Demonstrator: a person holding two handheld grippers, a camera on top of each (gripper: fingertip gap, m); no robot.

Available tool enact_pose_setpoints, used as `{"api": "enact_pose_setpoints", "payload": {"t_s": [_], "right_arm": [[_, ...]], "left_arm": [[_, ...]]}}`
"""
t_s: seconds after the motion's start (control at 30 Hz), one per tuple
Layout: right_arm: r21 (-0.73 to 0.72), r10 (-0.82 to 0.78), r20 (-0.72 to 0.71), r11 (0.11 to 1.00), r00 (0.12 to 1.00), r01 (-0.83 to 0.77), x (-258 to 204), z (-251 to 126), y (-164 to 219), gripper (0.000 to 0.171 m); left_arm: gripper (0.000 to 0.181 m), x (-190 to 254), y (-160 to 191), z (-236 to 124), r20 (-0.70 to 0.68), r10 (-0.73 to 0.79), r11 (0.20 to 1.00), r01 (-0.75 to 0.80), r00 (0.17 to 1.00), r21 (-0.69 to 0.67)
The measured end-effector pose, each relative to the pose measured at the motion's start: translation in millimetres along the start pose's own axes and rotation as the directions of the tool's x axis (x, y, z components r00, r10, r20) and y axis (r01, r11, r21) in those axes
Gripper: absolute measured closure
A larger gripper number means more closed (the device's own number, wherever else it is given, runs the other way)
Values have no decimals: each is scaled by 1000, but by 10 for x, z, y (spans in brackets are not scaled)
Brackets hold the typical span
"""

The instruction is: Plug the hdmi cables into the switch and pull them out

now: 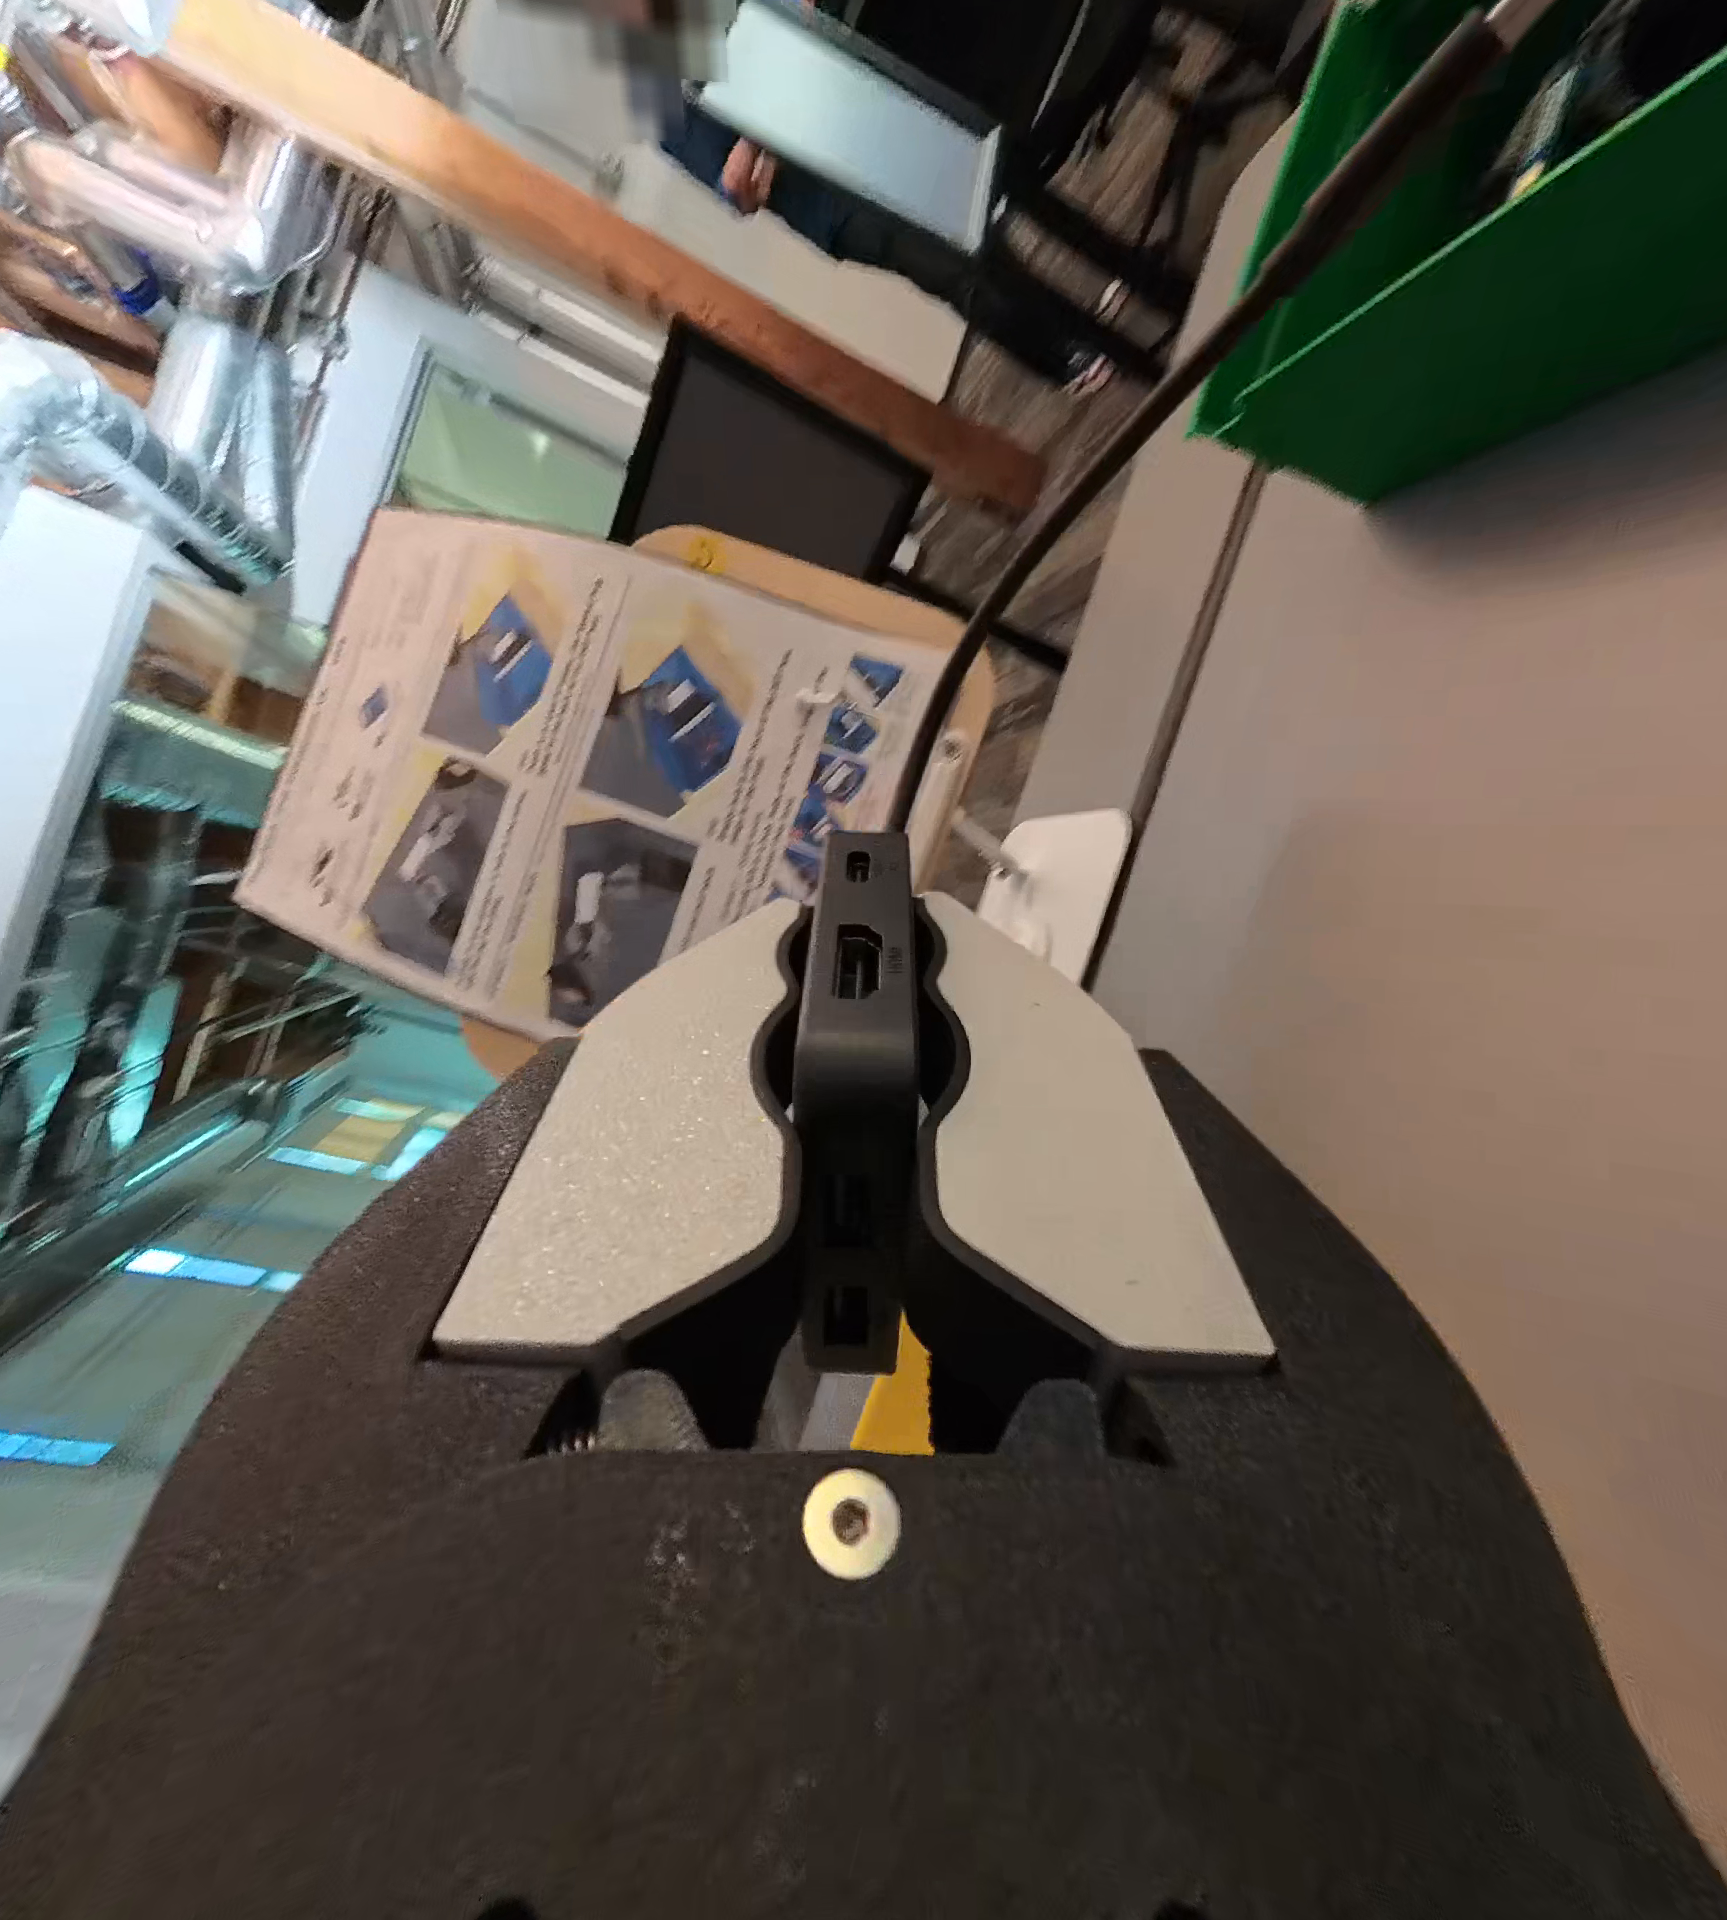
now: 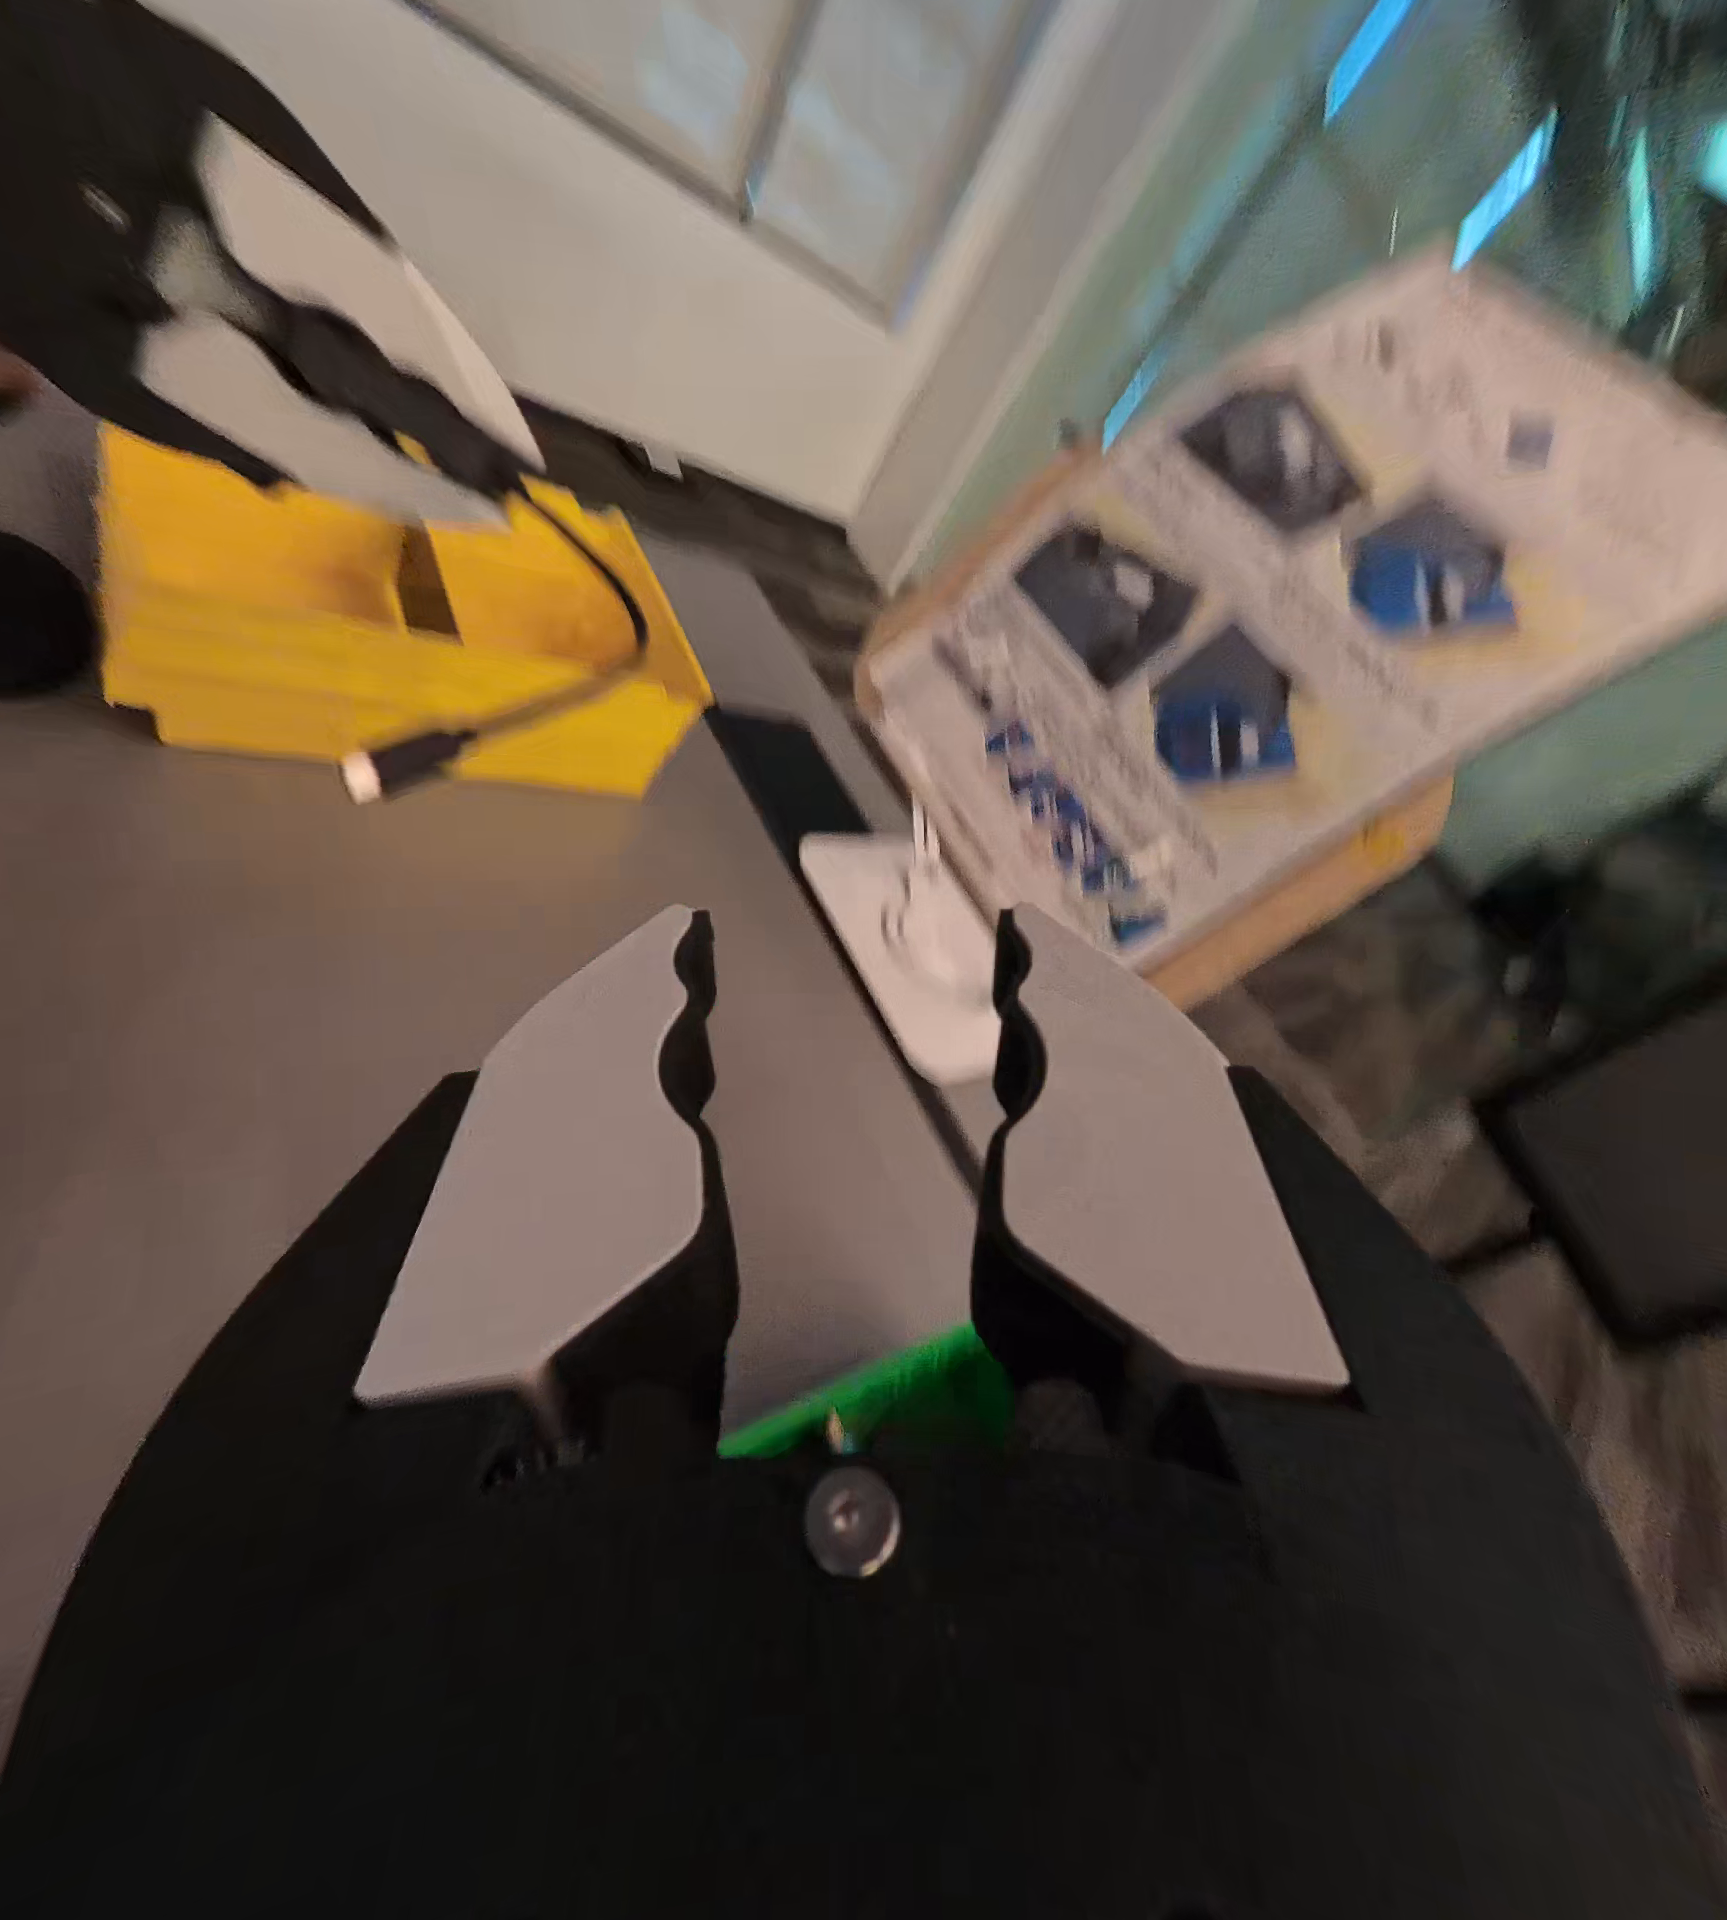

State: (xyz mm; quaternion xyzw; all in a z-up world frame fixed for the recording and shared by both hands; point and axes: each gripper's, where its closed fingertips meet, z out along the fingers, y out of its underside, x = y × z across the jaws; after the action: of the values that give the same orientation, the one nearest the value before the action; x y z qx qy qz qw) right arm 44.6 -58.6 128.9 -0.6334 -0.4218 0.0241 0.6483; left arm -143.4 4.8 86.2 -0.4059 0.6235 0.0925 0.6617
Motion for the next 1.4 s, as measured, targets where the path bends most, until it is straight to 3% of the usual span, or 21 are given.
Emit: {"api": "enact_pose_setpoints", "payload": {"t_s": [0.13, 0.33, 0.47, 0.53, 0.67, 0.87, 0.93, 1.17, 1.4], "right_arm": [[129, -228, -73, 963, 971, 236, -203, 150, -322, 129], [177, -188, 67, 969, 980, 174, -485, 523, -241, 133], [273, -129, 268, 961, 955, 53, -927, 615, -482, 133], [310, -180, 324, 948, 929, 76, -1171, 648, -577, 133], [269, -338, 312, 928, 888, 258, -1464, 780, -507, 140], [212, -418, 276, 905, 865, 370, -1563, 931, -401, 146], [221, -449, 258, 889, 855, 400, -1568, 931, -395, 156], [163, -534, 207, 845, 820, 509, -1539, 895, -409, 157], [163, -477, 216, 878, 852, 450, -1422, 794, -449, 156]], "left_arm": [[165, 149, -221, -59, -108, -47, 989, 61, 993, 131], [165, 318, -442, -137, -203, -39, 967, 88, 978, 238], [165, 421, -511, -163, -240, -10, 962, 74, 971, 262], [165, 492, -521, -158, -264, 10, 963, 61, 965, 262], [165, 565, -523, -144, -288, 23, 967, 51, 957, 248], [165, 669, -556, -160, -321, 55, 971, 24, 945, 236], [165, 681, -553, -158, -325, 55, 973, 22, 944, 230], [162, 629, -519, -144, -300, 51, 973, 21, 953, 231], [167, 533, -411, -99, -241, 66, 980, -18, 968, 196]]}}
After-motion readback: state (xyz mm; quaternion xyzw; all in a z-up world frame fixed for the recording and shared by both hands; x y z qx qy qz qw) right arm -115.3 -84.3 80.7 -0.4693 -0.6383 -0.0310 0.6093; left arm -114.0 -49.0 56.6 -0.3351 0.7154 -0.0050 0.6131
